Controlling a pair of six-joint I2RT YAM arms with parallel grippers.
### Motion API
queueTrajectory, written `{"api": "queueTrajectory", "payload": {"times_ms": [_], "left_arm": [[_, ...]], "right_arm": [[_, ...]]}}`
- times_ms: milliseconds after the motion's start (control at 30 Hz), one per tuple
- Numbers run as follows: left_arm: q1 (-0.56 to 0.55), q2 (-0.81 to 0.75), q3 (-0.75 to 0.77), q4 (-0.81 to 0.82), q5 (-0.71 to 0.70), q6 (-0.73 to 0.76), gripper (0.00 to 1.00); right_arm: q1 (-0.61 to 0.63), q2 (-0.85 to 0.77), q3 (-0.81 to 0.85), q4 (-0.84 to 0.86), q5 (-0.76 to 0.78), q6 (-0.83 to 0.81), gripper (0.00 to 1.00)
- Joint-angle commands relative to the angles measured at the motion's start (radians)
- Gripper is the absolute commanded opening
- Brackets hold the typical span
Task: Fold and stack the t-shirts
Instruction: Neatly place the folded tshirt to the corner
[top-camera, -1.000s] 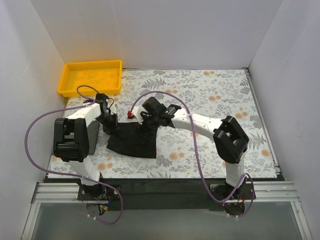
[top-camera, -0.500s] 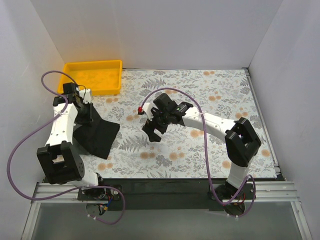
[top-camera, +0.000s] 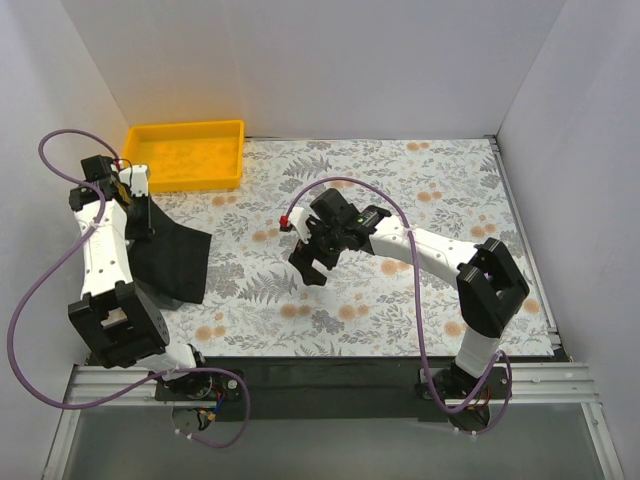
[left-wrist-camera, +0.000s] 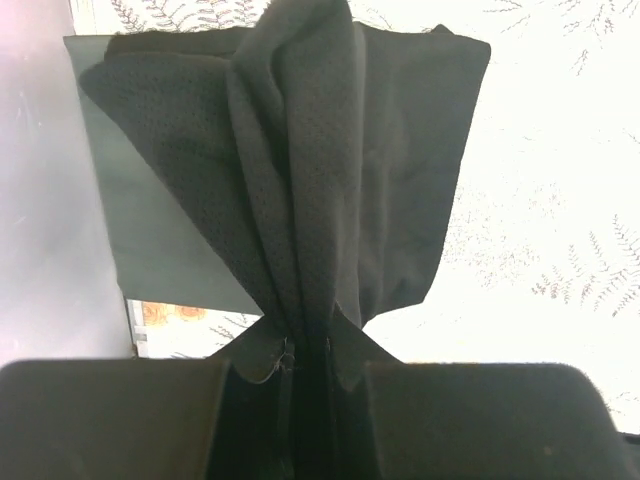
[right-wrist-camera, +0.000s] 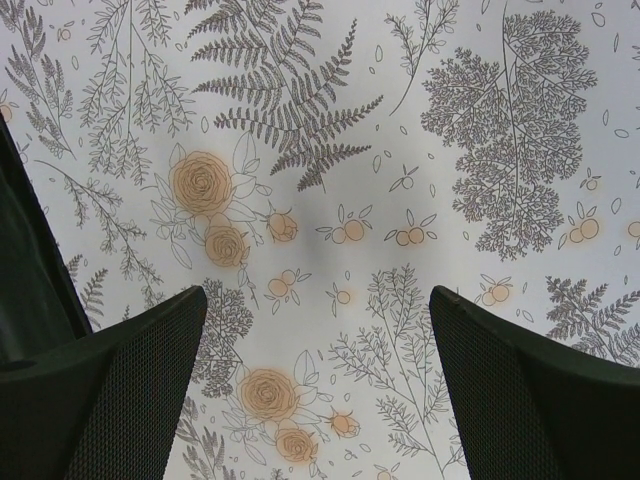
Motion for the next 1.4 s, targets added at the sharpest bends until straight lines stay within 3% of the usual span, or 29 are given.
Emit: {"api": "queueTrajectory", "payload": {"times_ms": [0,267,567,833,933,1000,1033,1100,1133,1167,1200,1367], "left_arm": [[0.028,-0.021,0.048,-0.038,0.03,0.059,0.0],[0.106,-0.006,-0.037,0.049,0.01,0.111,0.0],[0.141,0.023,-0.156,0.253,-0.066,0.226,0.0],[0.175,0.091,-0.179,0.379,-0.094,0.248,0.0],[0.181,0.106,-0.23,0.46,-0.166,0.263,0.0],[0.187,0.128,-0.218,0.463,-0.168,0.261,0.11],[0.19,0.135,-0.207,0.451,-0.163,0.252,0.25],[0.192,0.138,-0.184,0.408,-0.146,0.246,0.43],[0.191,0.126,-0.169,0.397,-0.14,0.245,0.55],[0.191,0.116,-0.16,0.39,-0.135,0.246,0.77],[0.191,0.105,-0.15,0.379,-0.132,0.245,0.82],[0.137,0.043,0.001,0.239,-0.037,0.226,0.84]], "right_arm": [[0.0,-0.041,-0.009,0.003,0.007,-0.014,0.98],[0.0,-0.035,-0.001,0.0,0.009,-0.014,0.98],[0.0,-0.023,-0.003,-0.004,0.009,-0.014,0.98],[0.0,-0.014,-0.013,-0.005,0.015,-0.015,0.98],[0.0,-0.01,-0.016,-0.004,0.013,-0.015,0.98],[-0.001,-0.01,-0.012,-0.01,0.009,-0.017,0.98],[-0.004,-0.007,-0.007,-0.016,0.001,-0.018,0.98],[-0.015,-0.007,0.01,-0.04,-0.017,-0.018,0.98],[-0.032,-0.012,0.011,-0.045,-0.031,-0.018,0.98],[-0.043,-0.018,0.011,-0.046,-0.036,-0.018,0.98],[-0.056,-0.021,0.01,-0.051,-0.04,-0.017,0.98],[-0.191,-0.069,0.004,-0.074,-0.09,-0.012,0.98]]}}
